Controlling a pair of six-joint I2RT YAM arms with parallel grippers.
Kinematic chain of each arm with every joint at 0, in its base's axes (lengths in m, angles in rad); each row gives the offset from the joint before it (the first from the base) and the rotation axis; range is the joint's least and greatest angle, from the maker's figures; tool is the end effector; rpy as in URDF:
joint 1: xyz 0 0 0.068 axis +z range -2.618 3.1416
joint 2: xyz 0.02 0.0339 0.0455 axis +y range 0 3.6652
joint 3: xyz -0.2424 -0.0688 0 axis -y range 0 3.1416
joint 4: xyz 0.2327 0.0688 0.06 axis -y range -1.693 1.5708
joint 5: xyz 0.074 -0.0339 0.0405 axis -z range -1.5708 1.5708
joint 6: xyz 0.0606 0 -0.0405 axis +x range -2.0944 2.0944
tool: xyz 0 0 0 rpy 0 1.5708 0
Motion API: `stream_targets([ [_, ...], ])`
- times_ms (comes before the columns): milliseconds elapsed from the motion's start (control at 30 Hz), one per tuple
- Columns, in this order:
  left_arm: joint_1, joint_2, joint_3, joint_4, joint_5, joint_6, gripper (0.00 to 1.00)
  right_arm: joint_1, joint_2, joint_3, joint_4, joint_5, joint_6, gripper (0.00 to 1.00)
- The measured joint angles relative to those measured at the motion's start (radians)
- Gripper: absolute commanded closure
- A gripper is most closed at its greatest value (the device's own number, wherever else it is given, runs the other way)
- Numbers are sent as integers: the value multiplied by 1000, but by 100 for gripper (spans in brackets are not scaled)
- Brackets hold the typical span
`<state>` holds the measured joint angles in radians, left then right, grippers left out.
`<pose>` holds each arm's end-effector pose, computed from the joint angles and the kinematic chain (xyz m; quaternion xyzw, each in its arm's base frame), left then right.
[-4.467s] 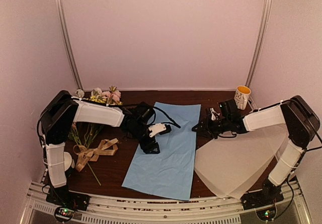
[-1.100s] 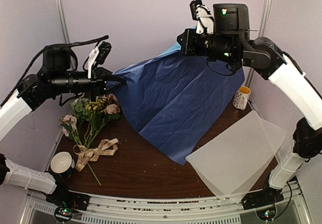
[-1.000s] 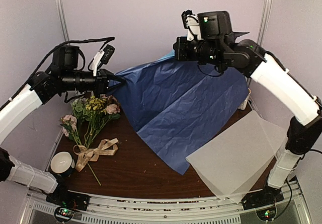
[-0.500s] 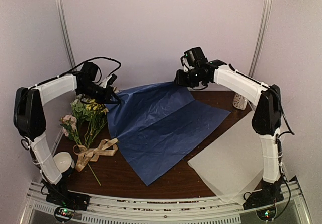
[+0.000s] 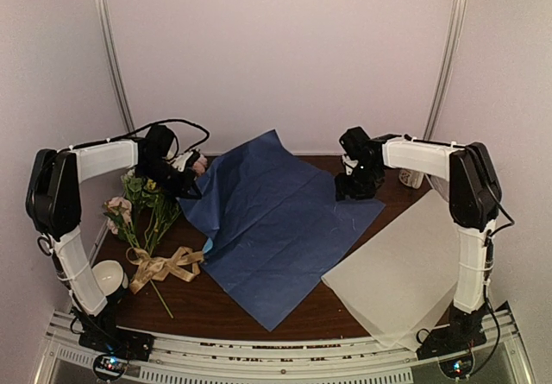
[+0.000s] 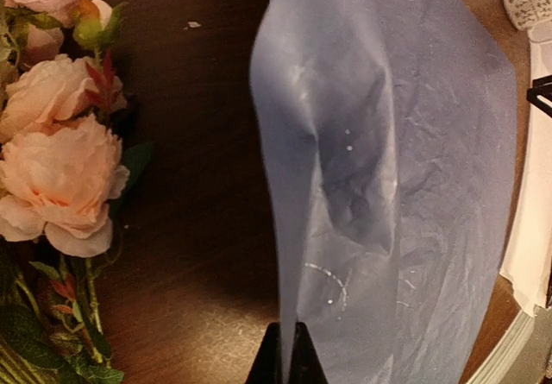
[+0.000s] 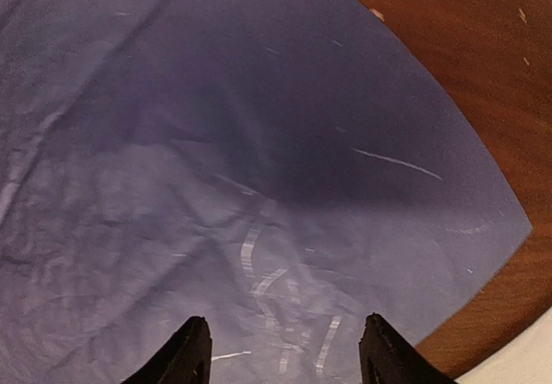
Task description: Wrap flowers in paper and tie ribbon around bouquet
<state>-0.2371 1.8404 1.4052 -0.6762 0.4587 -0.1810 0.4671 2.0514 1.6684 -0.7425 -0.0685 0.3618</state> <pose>0.3609 -0.1148 0.1884 0.0783 0.9464 -0.2626 0.1710 0.3805 0.1965 0.1758 -0.0588 0.9730 0.1194 0.1885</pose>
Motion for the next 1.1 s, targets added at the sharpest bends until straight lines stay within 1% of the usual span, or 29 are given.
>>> stream_targets([
  [67, 0, 0, 2, -8, -40, 11, 100, -39, 0, -44, -24, 31, 1, 35],
  [167, 0, 0, 7, -33, -80, 35, 100, -80, 0, -98, -54, 75, 1, 34],
  [300, -6, 0, 0, -60, -82, 75, 100, -84, 0, -148, -86, 96, 6, 34],
  [433, -50, 27, -9, -98, -80, 136, 100, -83, -2, -181, -109, 118, 10, 35],
  [567, -111, 97, 18, -150, -80, 212, 99, -119, -23, -217, -130, 167, 9, 35],
  [633, -135, 134, 61, -177, -89, 249, 92, -147, -50, -245, -142, 193, 8, 35],
  [667, -146, 153, 97, -198, -97, 264, 82, -158, -63, -257, -146, 205, 8, 35],
  [733, -156, 181, 175, -233, -123, 291, 58, -179, -98, -277, -153, 222, 7, 35],
  [800, -153, 186, 235, -253, -155, 307, 28, -187, -130, -286, -156, 230, 6, 35],
  [833, -147, 182, 260, -267, -167, 312, 22, -186, -145, -287, -158, 230, 4, 35],
  [933, -123, 161, 295, -298, -191, 318, 17, -183, -182, -287, -157, 225, -4, 36],
  [1033, -82, 94, 288, -330, -198, 320, 17, -180, -208, -283, -151, 201, -18, 38],
  [1067, -63, 65, 281, -331, -195, 314, 18, -179, -212, -278, -150, 191, -20, 38],
  [1100, -34, 23, 268, -330, -190, 302, 21, -177, -214, -267, -151, 172, -23, 39],
])
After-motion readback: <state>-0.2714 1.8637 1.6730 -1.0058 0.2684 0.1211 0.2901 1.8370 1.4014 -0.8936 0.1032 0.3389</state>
